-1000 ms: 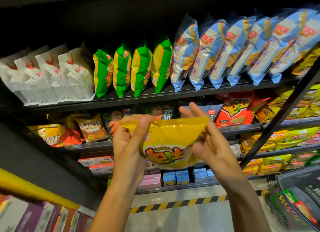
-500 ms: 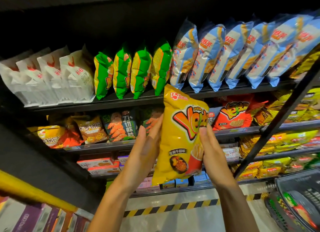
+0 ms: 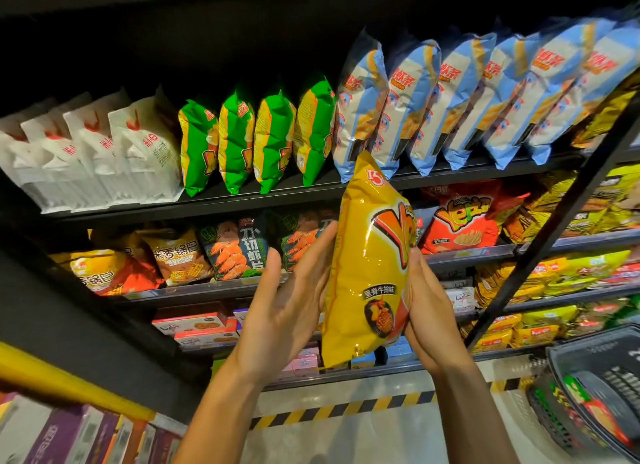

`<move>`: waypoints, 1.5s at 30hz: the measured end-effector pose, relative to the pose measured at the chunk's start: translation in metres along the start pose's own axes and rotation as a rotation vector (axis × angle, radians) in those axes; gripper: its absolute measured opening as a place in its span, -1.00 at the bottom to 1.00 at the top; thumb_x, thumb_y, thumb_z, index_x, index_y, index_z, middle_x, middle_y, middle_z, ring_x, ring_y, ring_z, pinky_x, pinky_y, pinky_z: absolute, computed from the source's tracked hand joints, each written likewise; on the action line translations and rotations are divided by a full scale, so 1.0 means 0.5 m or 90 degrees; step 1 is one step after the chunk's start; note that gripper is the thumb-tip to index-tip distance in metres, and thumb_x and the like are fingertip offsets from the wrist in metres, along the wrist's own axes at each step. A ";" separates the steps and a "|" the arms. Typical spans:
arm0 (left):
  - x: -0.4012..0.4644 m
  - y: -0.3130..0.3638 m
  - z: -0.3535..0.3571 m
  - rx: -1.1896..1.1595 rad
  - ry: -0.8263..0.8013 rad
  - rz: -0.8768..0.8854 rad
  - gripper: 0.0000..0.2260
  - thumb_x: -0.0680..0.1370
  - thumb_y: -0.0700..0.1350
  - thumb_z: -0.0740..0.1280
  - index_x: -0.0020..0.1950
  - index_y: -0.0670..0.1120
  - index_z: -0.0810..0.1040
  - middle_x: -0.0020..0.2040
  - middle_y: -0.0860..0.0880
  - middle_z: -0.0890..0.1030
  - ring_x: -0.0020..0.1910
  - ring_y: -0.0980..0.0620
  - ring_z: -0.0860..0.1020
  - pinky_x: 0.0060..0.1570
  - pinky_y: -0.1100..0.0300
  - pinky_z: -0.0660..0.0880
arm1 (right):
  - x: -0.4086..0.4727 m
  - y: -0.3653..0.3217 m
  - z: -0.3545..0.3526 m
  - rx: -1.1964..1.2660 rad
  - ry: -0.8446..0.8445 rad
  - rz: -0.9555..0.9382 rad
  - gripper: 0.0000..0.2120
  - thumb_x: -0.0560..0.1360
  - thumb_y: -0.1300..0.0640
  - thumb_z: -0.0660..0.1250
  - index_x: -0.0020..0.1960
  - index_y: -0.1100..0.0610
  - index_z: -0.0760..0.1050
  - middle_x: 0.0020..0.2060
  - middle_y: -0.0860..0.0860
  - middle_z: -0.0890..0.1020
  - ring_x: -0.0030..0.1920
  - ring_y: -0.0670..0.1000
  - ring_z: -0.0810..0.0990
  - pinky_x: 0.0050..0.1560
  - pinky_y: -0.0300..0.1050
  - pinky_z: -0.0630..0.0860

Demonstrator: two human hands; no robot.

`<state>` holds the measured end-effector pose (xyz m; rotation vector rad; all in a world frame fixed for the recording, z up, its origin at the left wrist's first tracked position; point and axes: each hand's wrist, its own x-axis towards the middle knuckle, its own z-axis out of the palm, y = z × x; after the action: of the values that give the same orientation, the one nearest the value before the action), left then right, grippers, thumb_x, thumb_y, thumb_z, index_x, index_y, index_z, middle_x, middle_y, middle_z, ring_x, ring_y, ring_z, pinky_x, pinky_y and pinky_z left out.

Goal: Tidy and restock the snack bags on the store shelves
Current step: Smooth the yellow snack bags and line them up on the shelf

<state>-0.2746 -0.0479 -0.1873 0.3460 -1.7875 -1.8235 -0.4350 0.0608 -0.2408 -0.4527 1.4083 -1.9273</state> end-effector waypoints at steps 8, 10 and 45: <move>-0.001 -0.033 -0.016 0.181 -0.043 -0.082 -0.45 0.55 0.07 0.40 0.53 0.20 0.35 0.41 0.20 0.44 0.36 0.27 0.48 0.16 0.30 0.55 | -0.018 -0.026 0.014 -0.149 -0.029 -0.146 -0.52 0.64 0.02 0.27 0.49 -0.23 0.22 0.16 -0.62 0.45 0.12 -0.65 0.38 0.09 -0.61 0.38; 0.003 -0.053 -0.007 0.152 0.043 -0.051 -0.46 0.58 -0.03 0.40 0.54 0.13 0.37 0.37 0.11 0.57 0.23 0.13 0.62 -0.01 0.25 0.62 | -0.022 -0.031 0.017 -0.165 -0.090 -0.143 -0.62 0.65 0.03 0.23 0.42 -0.23 0.31 0.12 -0.58 0.55 0.17 -0.53 0.49 0.10 -0.54 0.44; -0.027 0.011 -0.022 0.326 0.036 0.138 -0.45 0.67 0.02 0.26 0.63 -0.04 0.20 0.66 0.16 0.06 0.55 0.35 0.18 0.34 0.46 0.31 | -0.052 -0.037 0.007 -0.071 -0.032 -0.156 -0.46 0.49 -0.04 0.42 0.46 -0.20 0.45 0.33 -0.16 0.62 0.38 -0.18 0.53 0.33 -0.11 0.55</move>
<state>-0.2563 -0.0493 -0.1857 0.3726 -2.1442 -1.1826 -0.4204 0.0799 -0.2193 -0.7510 1.4898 -2.0184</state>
